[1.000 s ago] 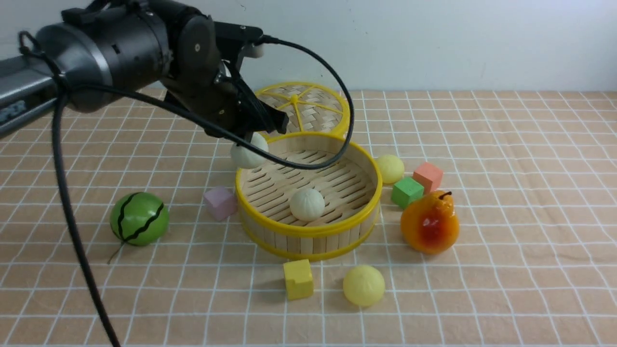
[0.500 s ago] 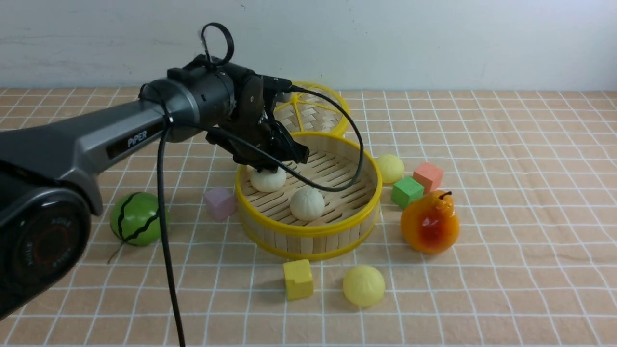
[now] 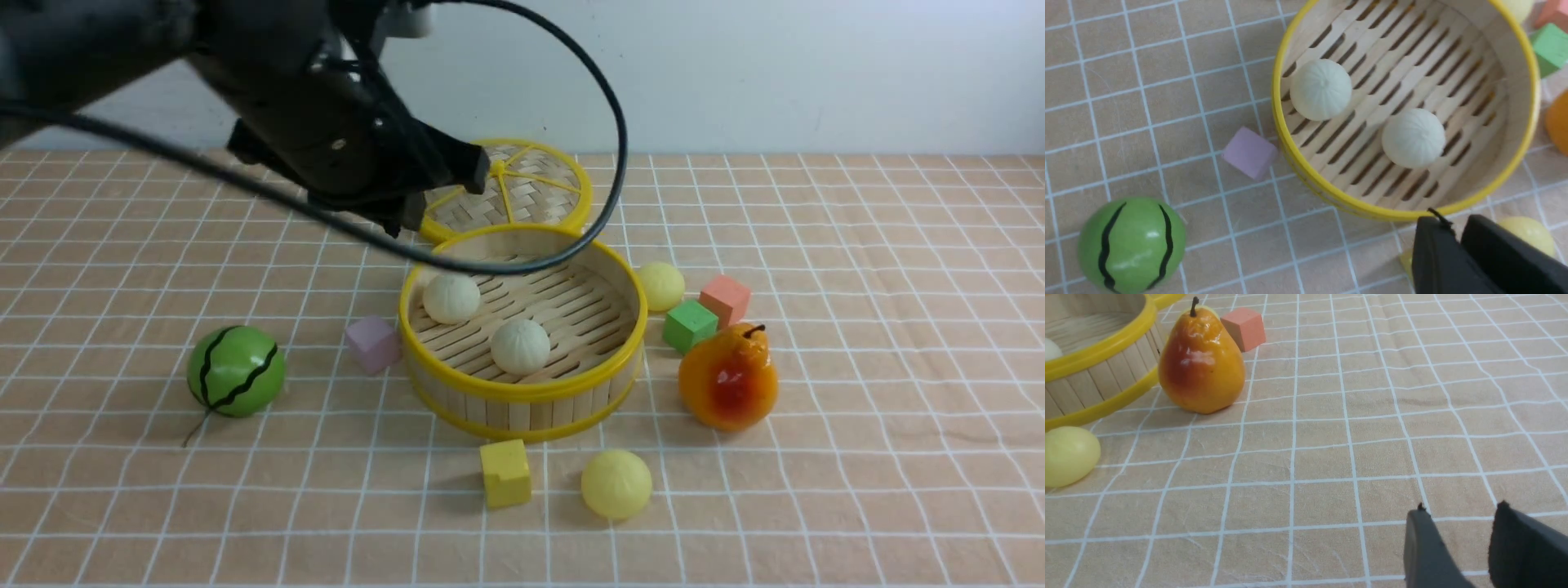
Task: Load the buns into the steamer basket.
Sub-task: Use the right arm to grab a steamed stuffed bun
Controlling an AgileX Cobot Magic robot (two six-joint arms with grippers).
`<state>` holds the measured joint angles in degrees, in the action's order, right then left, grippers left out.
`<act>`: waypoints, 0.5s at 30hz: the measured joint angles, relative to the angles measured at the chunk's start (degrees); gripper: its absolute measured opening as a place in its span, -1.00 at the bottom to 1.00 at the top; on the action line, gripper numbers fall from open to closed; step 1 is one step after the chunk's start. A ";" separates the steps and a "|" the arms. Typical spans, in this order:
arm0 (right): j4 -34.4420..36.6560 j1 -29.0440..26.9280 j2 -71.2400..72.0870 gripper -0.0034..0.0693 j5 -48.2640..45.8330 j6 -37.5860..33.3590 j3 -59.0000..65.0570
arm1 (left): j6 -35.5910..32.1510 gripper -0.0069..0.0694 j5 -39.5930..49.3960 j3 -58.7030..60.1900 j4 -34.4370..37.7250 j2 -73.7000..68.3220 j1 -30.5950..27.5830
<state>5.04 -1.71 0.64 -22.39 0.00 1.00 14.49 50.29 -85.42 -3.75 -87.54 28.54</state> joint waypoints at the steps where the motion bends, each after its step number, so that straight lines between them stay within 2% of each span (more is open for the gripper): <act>1: 0.00 0.00 0.00 -0.25 0.00 0.00 0.00 | 0.07 -0.84 -2.60 3.36 0.41 3.22 0.31; 2: 0.00 0.00 0.00 -0.25 0.00 0.00 0.00 | 0.07 -0.85 -3.15 4.19 0.68 4.88 0.36; 3: 0.00 0.00 0.00 -0.25 0.00 0.00 0.00 | 0.18 -0.85 -7.81 11.07 1.96 11.51 0.55; 6: 0.00 0.00 0.00 -0.25 0.00 0.00 0.00 | 0.18 -0.85 -14.66 20.69 3.75 19.89 0.60; 8: 0.00 0.00 0.00 -0.25 0.00 0.00 0.00 | 0.18 -0.85 -22.74 32.22 4.98 32.12 0.60; 9: 0.00 0.00 0.00 -0.25 0.00 0.00 0.00 | 0.19 -0.85 -23.99 33.98 5.11 32.12 0.60; 13: 0.00 0.00 0.00 -0.25 0.00 0.00 0.00 | 0.24 -0.85 -37.09 53.57 6.53 49.69 0.60; 15: 0.00 0.00 0.00 -0.25 0.00 0.00 0.00 | 0.24 -0.85 -41.40 59.02 6.58 54.74 0.60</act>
<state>5.04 -1.71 0.64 -22.39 0.00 1.00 14.73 8.89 -26.41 2.83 -32.81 29.14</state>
